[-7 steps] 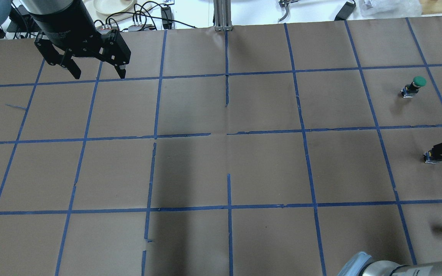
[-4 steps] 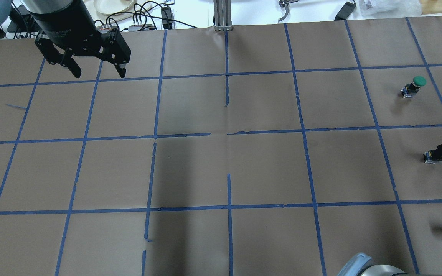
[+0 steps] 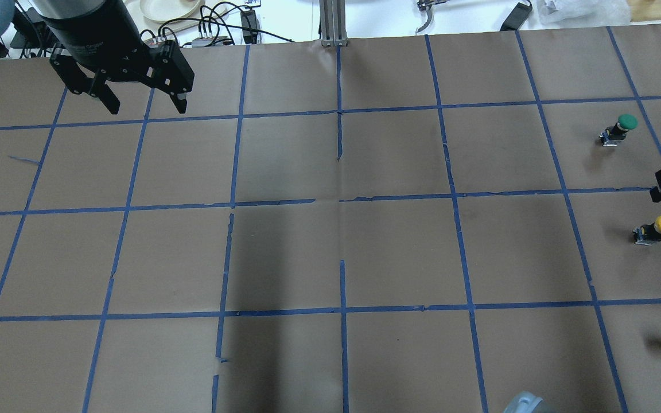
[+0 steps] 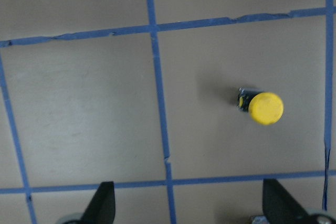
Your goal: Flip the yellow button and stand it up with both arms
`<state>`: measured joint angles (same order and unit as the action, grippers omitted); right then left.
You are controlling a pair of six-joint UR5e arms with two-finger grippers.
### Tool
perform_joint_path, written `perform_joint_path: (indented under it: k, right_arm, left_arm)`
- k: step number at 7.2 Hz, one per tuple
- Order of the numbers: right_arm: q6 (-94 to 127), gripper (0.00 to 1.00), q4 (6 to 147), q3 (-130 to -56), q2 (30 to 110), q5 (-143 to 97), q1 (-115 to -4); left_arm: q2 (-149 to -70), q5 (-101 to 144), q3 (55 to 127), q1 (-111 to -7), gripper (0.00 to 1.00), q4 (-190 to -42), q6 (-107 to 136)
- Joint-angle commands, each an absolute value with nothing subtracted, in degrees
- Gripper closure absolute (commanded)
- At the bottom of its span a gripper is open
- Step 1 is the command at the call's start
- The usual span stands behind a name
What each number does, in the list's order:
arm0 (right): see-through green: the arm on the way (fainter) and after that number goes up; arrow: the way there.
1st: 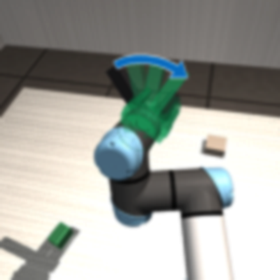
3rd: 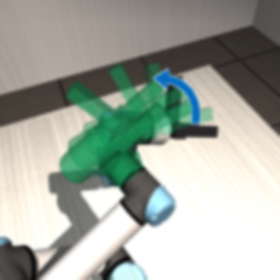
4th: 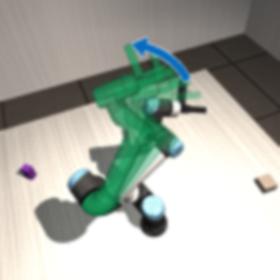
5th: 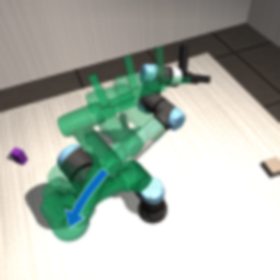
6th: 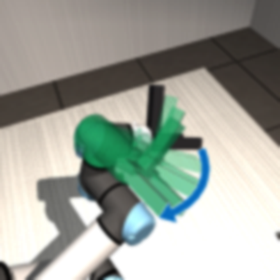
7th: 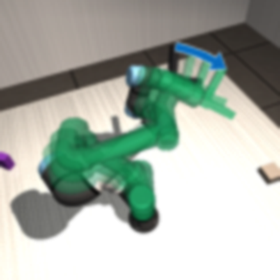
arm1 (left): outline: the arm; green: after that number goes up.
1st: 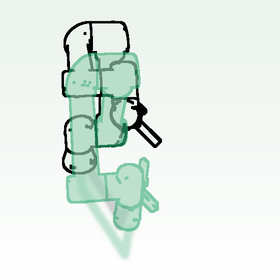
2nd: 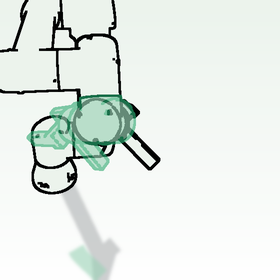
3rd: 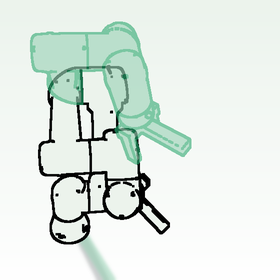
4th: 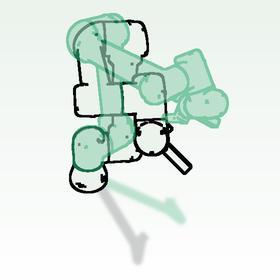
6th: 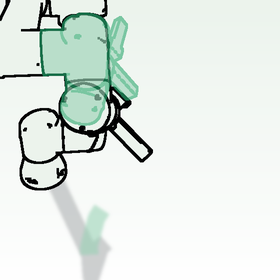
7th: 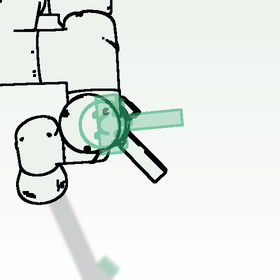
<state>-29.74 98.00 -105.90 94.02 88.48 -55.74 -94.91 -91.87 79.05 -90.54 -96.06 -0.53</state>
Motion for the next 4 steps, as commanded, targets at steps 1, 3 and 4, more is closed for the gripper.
perform_joint_path:
  k: [1, 3, 4]
  right_arm:
    - [-16.4, 0.0, 88.0, -98.1, 95.1, 90.7, -70.2]
    - [-3.7, 0.0, 81.6, -96.0, 99.5, 90.4, -80.0]
    - [2.2, 0.0, 80.6, -96.2, 101.0, 90.4, -84.7]
  left_arm:
    - [-94.7, -91.8, 79.1, -90.4, 0.0, -96.0, -0.5]
    - [-94.6, -91.9, 79.1, -90.4, 0.0, -96.0, -0.5]
    - [-94.7, -91.9, 79.1, -90.3, 0.0, -96.0, -0.5]
